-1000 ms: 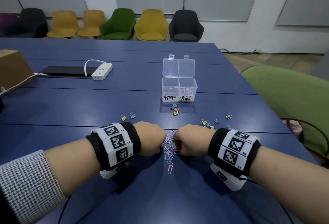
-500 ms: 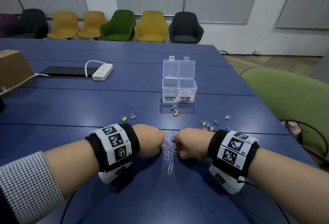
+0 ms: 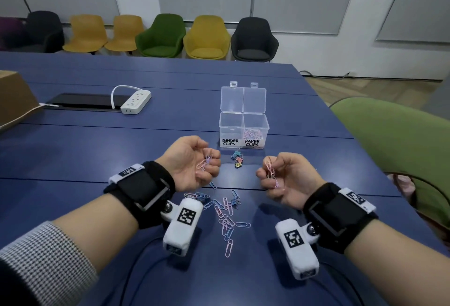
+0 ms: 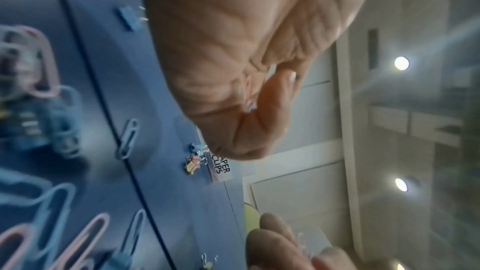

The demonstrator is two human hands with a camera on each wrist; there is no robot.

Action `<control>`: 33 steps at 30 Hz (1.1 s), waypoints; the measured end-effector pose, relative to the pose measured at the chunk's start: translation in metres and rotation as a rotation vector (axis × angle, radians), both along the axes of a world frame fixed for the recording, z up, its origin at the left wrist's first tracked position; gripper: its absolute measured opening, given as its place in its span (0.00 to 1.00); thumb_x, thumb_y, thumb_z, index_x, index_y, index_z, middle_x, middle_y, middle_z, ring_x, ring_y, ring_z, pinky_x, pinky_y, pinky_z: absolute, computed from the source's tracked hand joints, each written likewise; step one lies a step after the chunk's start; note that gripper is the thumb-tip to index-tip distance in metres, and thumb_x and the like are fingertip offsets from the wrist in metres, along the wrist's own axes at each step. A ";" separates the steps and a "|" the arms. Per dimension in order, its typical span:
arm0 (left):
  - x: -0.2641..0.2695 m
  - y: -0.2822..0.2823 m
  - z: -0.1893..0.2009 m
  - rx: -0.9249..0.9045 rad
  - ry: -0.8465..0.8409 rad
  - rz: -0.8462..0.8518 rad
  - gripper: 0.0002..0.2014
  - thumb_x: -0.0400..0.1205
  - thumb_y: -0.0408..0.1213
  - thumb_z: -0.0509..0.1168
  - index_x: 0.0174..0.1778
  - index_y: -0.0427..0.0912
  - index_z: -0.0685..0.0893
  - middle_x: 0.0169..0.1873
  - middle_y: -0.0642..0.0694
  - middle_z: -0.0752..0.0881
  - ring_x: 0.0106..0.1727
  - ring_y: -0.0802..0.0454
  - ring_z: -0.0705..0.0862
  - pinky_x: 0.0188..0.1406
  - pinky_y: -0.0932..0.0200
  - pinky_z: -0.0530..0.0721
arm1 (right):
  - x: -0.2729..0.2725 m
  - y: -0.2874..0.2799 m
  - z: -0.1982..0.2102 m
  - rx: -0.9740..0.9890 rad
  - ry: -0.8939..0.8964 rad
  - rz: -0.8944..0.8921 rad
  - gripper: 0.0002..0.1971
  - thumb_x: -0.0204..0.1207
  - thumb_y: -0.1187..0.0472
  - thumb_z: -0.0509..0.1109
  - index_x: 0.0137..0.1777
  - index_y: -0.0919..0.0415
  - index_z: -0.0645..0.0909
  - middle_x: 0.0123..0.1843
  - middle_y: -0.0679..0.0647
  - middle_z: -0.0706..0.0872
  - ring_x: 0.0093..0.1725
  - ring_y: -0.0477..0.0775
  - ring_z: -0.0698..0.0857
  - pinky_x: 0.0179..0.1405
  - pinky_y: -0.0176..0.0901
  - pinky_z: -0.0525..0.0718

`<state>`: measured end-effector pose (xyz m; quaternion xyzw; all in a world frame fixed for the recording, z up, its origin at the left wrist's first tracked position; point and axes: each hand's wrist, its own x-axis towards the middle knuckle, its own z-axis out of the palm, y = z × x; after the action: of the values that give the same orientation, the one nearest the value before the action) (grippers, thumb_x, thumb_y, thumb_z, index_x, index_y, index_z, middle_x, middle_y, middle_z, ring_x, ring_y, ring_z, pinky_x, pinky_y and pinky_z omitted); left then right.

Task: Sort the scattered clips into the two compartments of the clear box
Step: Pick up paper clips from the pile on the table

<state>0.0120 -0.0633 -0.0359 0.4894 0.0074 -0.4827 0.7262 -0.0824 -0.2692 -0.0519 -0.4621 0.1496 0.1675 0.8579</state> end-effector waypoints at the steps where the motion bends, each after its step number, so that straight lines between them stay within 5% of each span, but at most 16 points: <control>1: 0.003 -0.008 0.001 0.048 -0.021 -0.034 0.09 0.76 0.38 0.54 0.32 0.38 0.71 0.25 0.45 0.70 0.19 0.55 0.68 0.10 0.70 0.60 | 0.003 -0.001 0.000 0.024 -0.012 0.008 0.09 0.50 0.66 0.64 0.29 0.57 0.68 0.29 0.56 0.76 0.18 0.48 0.68 0.13 0.29 0.58; 5: 0.019 -0.045 0.011 0.297 -0.254 -0.167 0.12 0.85 0.33 0.53 0.35 0.39 0.74 0.28 0.46 0.75 0.20 0.58 0.73 0.12 0.71 0.67 | 0.019 -0.008 0.006 -0.023 -0.033 0.044 0.07 0.53 0.67 0.63 0.27 0.56 0.68 0.25 0.53 0.73 0.16 0.44 0.64 0.14 0.27 0.54; 10: 0.054 -0.093 0.039 0.223 -0.306 -0.037 0.19 0.88 0.45 0.50 0.40 0.34 0.76 0.33 0.41 0.77 0.33 0.50 0.78 0.30 0.61 0.82 | 0.047 -0.030 0.021 -0.158 -0.027 -0.018 0.08 0.59 0.70 0.56 0.28 0.55 0.63 0.21 0.50 0.69 0.14 0.42 0.59 0.17 0.27 0.50; 14: 0.077 -0.123 0.041 0.121 -0.308 0.217 0.23 0.87 0.52 0.50 0.49 0.33 0.76 0.43 0.37 0.77 0.41 0.46 0.77 0.40 0.59 0.75 | 0.086 -0.045 0.036 -0.271 -0.090 -0.186 0.14 0.74 0.65 0.53 0.27 0.55 0.64 0.18 0.48 0.68 0.13 0.44 0.59 0.17 0.29 0.49; 19: 0.092 -0.122 0.031 0.100 -0.361 0.212 0.36 0.85 0.61 0.47 0.68 0.29 0.73 0.58 0.37 0.75 0.50 0.50 0.74 0.48 0.62 0.73 | 0.136 -0.042 0.052 -0.374 -0.268 -0.468 0.17 0.76 0.70 0.53 0.28 0.53 0.58 0.15 0.45 0.60 0.13 0.44 0.55 0.18 0.29 0.51; 21: 0.091 -0.109 0.034 0.058 -0.355 0.180 0.39 0.85 0.63 0.45 0.76 0.28 0.67 0.67 0.36 0.75 0.63 0.49 0.76 0.64 0.59 0.72 | 0.155 -0.038 0.052 -0.465 -0.317 -0.499 0.19 0.78 0.69 0.55 0.28 0.52 0.58 0.16 0.46 0.60 0.13 0.43 0.56 0.18 0.28 0.52; 24: 0.085 -0.086 0.044 0.000 -0.365 0.168 0.40 0.85 0.62 0.42 0.81 0.29 0.58 0.81 0.35 0.62 0.83 0.44 0.59 0.83 0.49 0.55 | 0.179 -0.030 0.048 -0.623 -0.374 -0.490 0.20 0.82 0.65 0.57 0.29 0.52 0.57 0.23 0.52 0.59 0.16 0.47 0.58 0.19 0.31 0.57; 28: 0.081 -0.062 0.052 0.014 -0.419 0.162 0.37 0.86 0.60 0.44 0.76 0.29 0.68 0.76 0.35 0.71 0.80 0.43 0.68 0.79 0.48 0.62 | 0.186 -0.024 0.036 -0.834 -0.369 -0.382 0.16 0.80 0.65 0.56 0.28 0.58 0.67 0.26 0.56 0.74 0.27 0.54 0.74 0.27 0.39 0.71; 31: 0.070 -0.042 0.053 0.124 -0.559 0.104 0.22 0.87 0.50 0.53 0.56 0.34 0.83 0.56 0.38 0.86 0.59 0.46 0.84 0.65 0.52 0.77 | 0.173 -0.021 0.031 -1.029 -0.411 -0.376 0.15 0.78 0.59 0.60 0.28 0.55 0.73 0.36 0.57 0.82 0.40 0.56 0.80 0.45 0.53 0.80; 33: 0.062 -0.027 0.049 0.246 -0.698 -0.004 0.11 0.86 0.40 0.60 0.49 0.37 0.83 0.45 0.42 0.87 0.46 0.50 0.85 0.53 0.54 0.81 | 0.153 -0.015 0.034 -1.020 -0.459 -0.409 0.13 0.79 0.57 0.64 0.32 0.54 0.73 0.40 0.56 0.80 0.40 0.52 0.78 0.44 0.47 0.78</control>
<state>0.0740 -0.0899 0.0127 0.7084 -0.1838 -0.2835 0.6197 0.0704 -0.2843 -0.0179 -0.8019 0.1077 -0.1986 0.5531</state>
